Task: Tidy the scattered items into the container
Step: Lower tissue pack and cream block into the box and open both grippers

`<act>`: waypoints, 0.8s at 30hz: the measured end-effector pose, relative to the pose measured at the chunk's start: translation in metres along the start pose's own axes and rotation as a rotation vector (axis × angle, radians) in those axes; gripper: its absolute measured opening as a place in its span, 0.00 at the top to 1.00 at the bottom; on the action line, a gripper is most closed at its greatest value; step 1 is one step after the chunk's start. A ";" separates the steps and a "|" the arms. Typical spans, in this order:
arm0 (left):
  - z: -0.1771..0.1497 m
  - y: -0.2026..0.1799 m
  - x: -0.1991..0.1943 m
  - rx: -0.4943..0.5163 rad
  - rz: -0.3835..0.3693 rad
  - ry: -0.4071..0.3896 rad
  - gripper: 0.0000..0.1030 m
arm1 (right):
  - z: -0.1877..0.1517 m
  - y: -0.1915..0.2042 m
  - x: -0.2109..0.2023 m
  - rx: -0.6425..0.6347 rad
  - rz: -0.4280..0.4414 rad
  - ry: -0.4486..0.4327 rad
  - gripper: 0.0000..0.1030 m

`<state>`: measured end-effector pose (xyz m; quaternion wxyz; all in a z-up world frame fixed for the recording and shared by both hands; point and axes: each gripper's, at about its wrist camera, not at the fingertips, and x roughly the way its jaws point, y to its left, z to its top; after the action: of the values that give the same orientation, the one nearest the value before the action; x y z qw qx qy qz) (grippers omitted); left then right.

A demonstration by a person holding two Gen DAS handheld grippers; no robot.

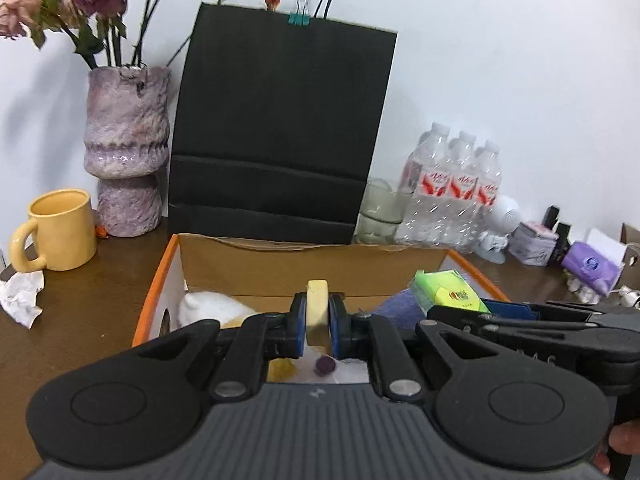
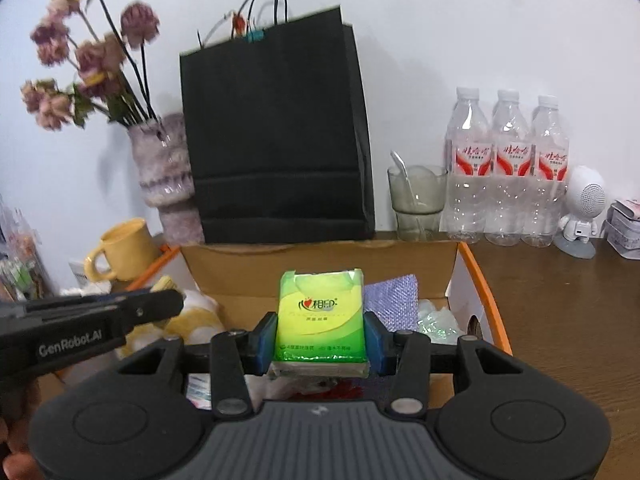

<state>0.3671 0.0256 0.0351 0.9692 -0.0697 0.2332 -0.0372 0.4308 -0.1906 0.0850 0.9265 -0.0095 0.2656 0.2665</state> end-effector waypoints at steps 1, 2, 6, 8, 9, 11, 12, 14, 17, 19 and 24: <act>-0.002 0.001 0.003 0.000 0.002 0.009 0.88 | -0.001 0.000 0.004 -0.009 -0.010 0.006 0.58; -0.003 0.002 0.007 -0.002 0.004 0.018 0.88 | -0.002 -0.001 0.006 -0.011 -0.017 0.009 0.57; -0.003 0.010 0.013 -0.037 -0.009 0.042 0.51 | -0.003 -0.006 0.008 0.010 -0.022 0.016 0.40; -0.002 0.012 0.010 -0.056 0.036 0.032 0.10 | -0.004 -0.007 0.004 0.011 -0.039 0.004 0.15; -0.001 0.012 0.008 -0.052 0.070 0.027 0.03 | -0.003 -0.007 0.001 0.006 -0.052 -0.006 0.14; 0.001 0.012 0.004 -0.039 0.104 0.007 0.00 | 0.001 -0.009 -0.002 0.011 -0.055 -0.011 0.10; 0.002 0.012 0.003 -0.039 0.109 0.005 0.00 | 0.002 -0.010 -0.003 0.017 -0.051 -0.012 0.08; 0.003 0.013 0.003 -0.045 0.107 0.013 0.00 | 0.003 -0.011 -0.005 0.019 -0.050 -0.013 0.06; 0.003 0.012 0.005 -0.043 0.105 0.026 0.00 | 0.003 -0.010 -0.005 0.011 -0.051 -0.009 0.06; 0.003 0.011 0.005 -0.036 0.109 0.030 0.00 | 0.002 -0.008 -0.004 0.005 -0.050 -0.005 0.06; 0.003 0.010 -0.003 -0.038 0.109 0.020 0.00 | 0.002 -0.006 -0.010 0.006 -0.059 -0.014 0.06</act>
<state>0.3659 0.0364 0.0376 0.9659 -0.0746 0.2471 0.0193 0.4276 -0.2007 0.0907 0.9357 -0.0126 0.2597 0.2383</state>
